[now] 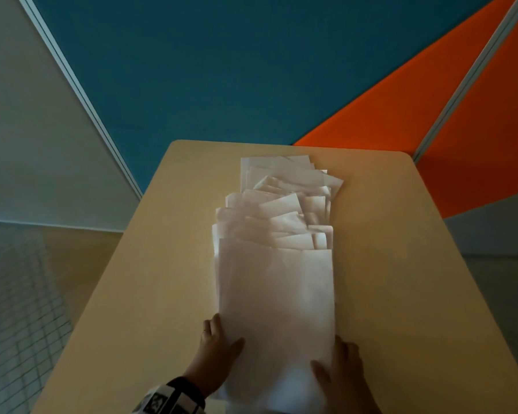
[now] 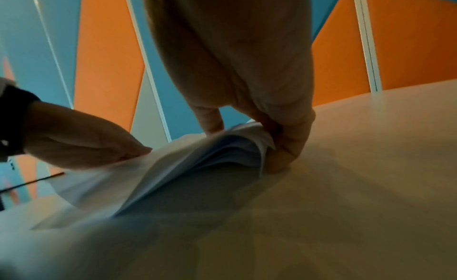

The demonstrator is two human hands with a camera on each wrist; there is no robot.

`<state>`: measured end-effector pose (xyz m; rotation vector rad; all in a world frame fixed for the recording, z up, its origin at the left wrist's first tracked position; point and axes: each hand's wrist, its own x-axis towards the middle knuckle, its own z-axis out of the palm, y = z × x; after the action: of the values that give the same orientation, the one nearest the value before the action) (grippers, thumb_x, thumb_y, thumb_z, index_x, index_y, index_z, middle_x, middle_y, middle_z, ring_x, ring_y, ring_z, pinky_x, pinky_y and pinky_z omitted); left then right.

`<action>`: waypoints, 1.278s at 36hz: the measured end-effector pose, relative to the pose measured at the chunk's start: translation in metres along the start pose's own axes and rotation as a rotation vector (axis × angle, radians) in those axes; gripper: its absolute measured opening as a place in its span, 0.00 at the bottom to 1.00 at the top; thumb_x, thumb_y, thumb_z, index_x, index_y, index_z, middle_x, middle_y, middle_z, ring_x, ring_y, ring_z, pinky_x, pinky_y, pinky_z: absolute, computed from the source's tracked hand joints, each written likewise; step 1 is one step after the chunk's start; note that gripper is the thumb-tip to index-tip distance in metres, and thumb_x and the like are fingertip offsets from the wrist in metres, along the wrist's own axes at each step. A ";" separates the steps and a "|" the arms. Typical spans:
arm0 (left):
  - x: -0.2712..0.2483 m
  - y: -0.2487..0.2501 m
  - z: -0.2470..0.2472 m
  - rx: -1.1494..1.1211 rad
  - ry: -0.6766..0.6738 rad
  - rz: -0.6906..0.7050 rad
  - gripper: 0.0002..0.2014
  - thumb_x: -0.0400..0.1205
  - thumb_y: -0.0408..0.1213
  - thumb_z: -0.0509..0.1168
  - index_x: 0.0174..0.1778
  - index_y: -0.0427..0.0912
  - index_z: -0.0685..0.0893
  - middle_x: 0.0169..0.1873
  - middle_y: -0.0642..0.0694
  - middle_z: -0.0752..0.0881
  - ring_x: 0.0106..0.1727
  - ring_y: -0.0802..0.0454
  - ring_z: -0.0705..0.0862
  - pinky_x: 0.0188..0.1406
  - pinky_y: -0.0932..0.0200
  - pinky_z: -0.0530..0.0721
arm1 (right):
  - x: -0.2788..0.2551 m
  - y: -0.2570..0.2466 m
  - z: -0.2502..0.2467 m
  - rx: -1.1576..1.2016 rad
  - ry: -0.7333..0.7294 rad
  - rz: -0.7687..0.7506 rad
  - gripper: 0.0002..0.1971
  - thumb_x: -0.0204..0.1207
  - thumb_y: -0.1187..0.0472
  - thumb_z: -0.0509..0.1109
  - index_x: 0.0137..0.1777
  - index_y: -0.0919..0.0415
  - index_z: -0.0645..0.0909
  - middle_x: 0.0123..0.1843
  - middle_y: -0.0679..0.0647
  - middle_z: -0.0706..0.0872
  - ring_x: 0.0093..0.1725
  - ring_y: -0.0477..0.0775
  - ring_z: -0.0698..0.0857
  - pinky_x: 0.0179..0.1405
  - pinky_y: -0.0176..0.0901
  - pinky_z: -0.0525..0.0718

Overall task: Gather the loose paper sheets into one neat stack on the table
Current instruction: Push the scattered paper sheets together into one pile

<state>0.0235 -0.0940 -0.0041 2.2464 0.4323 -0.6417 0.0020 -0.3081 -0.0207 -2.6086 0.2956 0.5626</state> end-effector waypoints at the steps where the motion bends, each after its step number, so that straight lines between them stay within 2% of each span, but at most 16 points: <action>1: 0.001 -0.001 -0.002 0.034 0.019 -0.011 0.32 0.80 0.44 0.62 0.75 0.34 0.57 0.68 0.35 0.66 0.71 0.35 0.69 0.73 0.49 0.69 | 0.001 0.003 0.000 0.028 -0.006 -0.006 0.36 0.61 0.44 0.64 0.58 0.77 0.79 0.47 0.77 0.83 0.41 0.78 0.86 0.39 0.64 0.87; 3: 0.005 -0.003 -0.010 0.106 0.070 -0.028 0.33 0.80 0.48 0.61 0.75 0.35 0.58 0.69 0.36 0.65 0.72 0.36 0.67 0.76 0.49 0.62 | 0.009 0.014 -0.002 0.085 -0.040 0.003 0.39 0.55 0.41 0.57 0.49 0.79 0.83 0.38 0.78 0.84 0.32 0.78 0.86 0.27 0.64 0.87; 5: 0.014 -0.005 -0.021 0.088 0.116 -0.057 0.33 0.80 0.50 0.61 0.75 0.36 0.59 0.69 0.35 0.64 0.73 0.36 0.65 0.78 0.47 0.58 | 0.020 0.018 -0.014 -0.010 0.040 -0.011 0.31 0.60 0.46 0.59 0.48 0.76 0.83 0.36 0.75 0.84 0.31 0.76 0.87 0.26 0.59 0.87; 6: 0.019 -0.004 -0.027 0.068 0.137 -0.064 0.33 0.79 0.50 0.61 0.75 0.36 0.60 0.69 0.35 0.64 0.73 0.35 0.64 0.78 0.46 0.57 | 0.023 0.015 -0.029 -0.008 0.069 0.004 0.25 0.67 0.51 0.62 0.54 0.73 0.81 0.45 0.75 0.83 0.42 0.77 0.86 0.39 0.59 0.87; 8: 0.033 0.000 -0.037 0.050 0.169 -0.062 0.31 0.79 0.49 0.62 0.73 0.36 0.64 0.69 0.33 0.65 0.73 0.34 0.65 0.78 0.44 0.57 | 0.040 0.009 -0.046 0.050 0.095 0.026 0.15 0.76 0.54 0.62 0.58 0.61 0.74 0.64 0.72 0.75 0.64 0.74 0.73 0.63 0.56 0.72; 10: 0.048 0.009 -0.043 0.036 0.181 -0.068 0.29 0.79 0.48 0.63 0.71 0.34 0.66 0.69 0.33 0.65 0.71 0.34 0.65 0.77 0.44 0.59 | 0.059 0.007 -0.049 0.119 0.094 0.046 0.12 0.79 0.51 0.60 0.51 0.60 0.71 0.68 0.67 0.73 0.69 0.69 0.67 0.66 0.55 0.66; 13: 0.069 0.029 -0.044 -0.002 0.160 -0.102 0.31 0.80 0.50 0.61 0.70 0.29 0.66 0.71 0.31 0.62 0.73 0.32 0.63 0.77 0.43 0.59 | 0.088 -0.014 -0.050 0.145 0.139 0.074 0.24 0.77 0.50 0.65 0.64 0.68 0.71 0.70 0.70 0.71 0.69 0.68 0.66 0.66 0.55 0.67; 18: 0.093 0.058 -0.038 -0.097 0.171 -0.126 0.36 0.80 0.50 0.61 0.71 0.23 0.59 0.74 0.27 0.58 0.76 0.29 0.58 0.78 0.41 0.59 | 0.104 -0.058 -0.049 0.121 0.112 0.117 0.33 0.77 0.47 0.64 0.74 0.68 0.60 0.73 0.67 0.65 0.71 0.69 0.66 0.68 0.59 0.71; 23: 0.107 0.057 -0.045 -0.135 0.212 -0.064 0.34 0.79 0.48 0.64 0.73 0.28 0.61 0.72 0.31 0.63 0.74 0.32 0.62 0.77 0.44 0.59 | 0.123 -0.054 -0.054 0.174 0.086 0.127 0.30 0.77 0.48 0.65 0.73 0.65 0.64 0.73 0.69 0.65 0.72 0.69 0.65 0.69 0.58 0.69; 30: 0.140 0.067 -0.069 -0.215 0.280 -0.085 0.36 0.79 0.46 0.64 0.75 0.28 0.58 0.75 0.31 0.57 0.77 0.34 0.57 0.79 0.44 0.57 | 0.174 -0.044 -0.076 0.212 0.188 0.183 0.26 0.78 0.51 0.64 0.66 0.71 0.70 0.71 0.73 0.69 0.72 0.69 0.64 0.70 0.55 0.64; 35: 0.173 0.093 -0.077 -0.307 0.259 -0.096 0.31 0.78 0.46 0.65 0.70 0.29 0.68 0.72 0.30 0.63 0.76 0.35 0.61 0.78 0.50 0.59 | 0.201 -0.065 -0.079 0.199 0.189 0.149 0.26 0.79 0.50 0.62 0.69 0.69 0.70 0.72 0.70 0.71 0.73 0.68 0.66 0.73 0.56 0.60; 38: 0.188 0.105 -0.078 -0.288 0.212 -0.080 0.32 0.78 0.46 0.65 0.70 0.26 0.67 0.71 0.27 0.67 0.76 0.34 0.63 0.79 0.48 0.61 | 0.210 -0.070 -0.078 0.275 0.189 0.135 0.31 0.78 0.49 0.63 0.74 0.68 0.64 0.73 0.69 0.69 0.72 0.70 0.68 0.74 0.59 0.63; 41: 0.200 0.106 -0.076 -0.345 0.203 -0.038 0.31 0.77 0.43 0.68 0.67 0.24 0.68 0.67 0.26 0.71 0.71 0.32 0.69 0.75 0.42 0.68 | 0.226 -0.058 -0.083 0.404 0.194 0.133 0.22 0.77 0.48 0.65 0.60 0.66 0.77 0.58 0.68 0.80 0.57 0.65 0.78 0.57 0.53 0.75; 43: 0.208 0.104 -0.078 -0.366 0.253 -0.032 0.31 0.75 0.42 0.70 0.66 0.25 0.69 0.65 0.26 0.72 0.69 0.30 0.70 0.73 0.39 0.69 | 0.235 -0.049 -0.090 0.451 0.259 0.117 0.12 0.76 0.49 0.65 0.40 0.58 0.76 0.40 0.60 0.78 0.47 0.61 0.77 0.47 0.48 0.71; 44: 0.211 0.102 -0.080 -0.344 0.278 -0.042 0.32 0.75 0.43 0.70 0.67 0.25 0.68 0.67 0.26 0.70 0.71 0.30 0.69 0.74 0.40 0.67 | 0.241 -0.044 -0.094 0.442 0.305 0.124 0.12 0.75 0.49 0.66 0.36 0.56 0.74 0.38 0.59 0.76 0.46 0.62 0.78 0.47 0.49 0.71; 46: 0.215 0.102 -0.082 -0.267 0.310 -0.068 0.35 0.77 0.44 0.68 0.72 0.27 0.63 0.72 0.27 0.64 0.74 0.31 0.63 0.77 0.41 0.60 | 0.250 -0.037 -0.102 0.337 0.330 0.187 0.16 0.77 0.48 0.63 0.48 0.62 0.80 0.49 0.65 0.81 0.55 0.68 0.79 0.57 0.53 0.73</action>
<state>0.2745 -0.0776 -0.0182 2.0831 0.7071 -0.2485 0.2712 -0.3512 -0.0319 -2.3461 0.6826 0.1201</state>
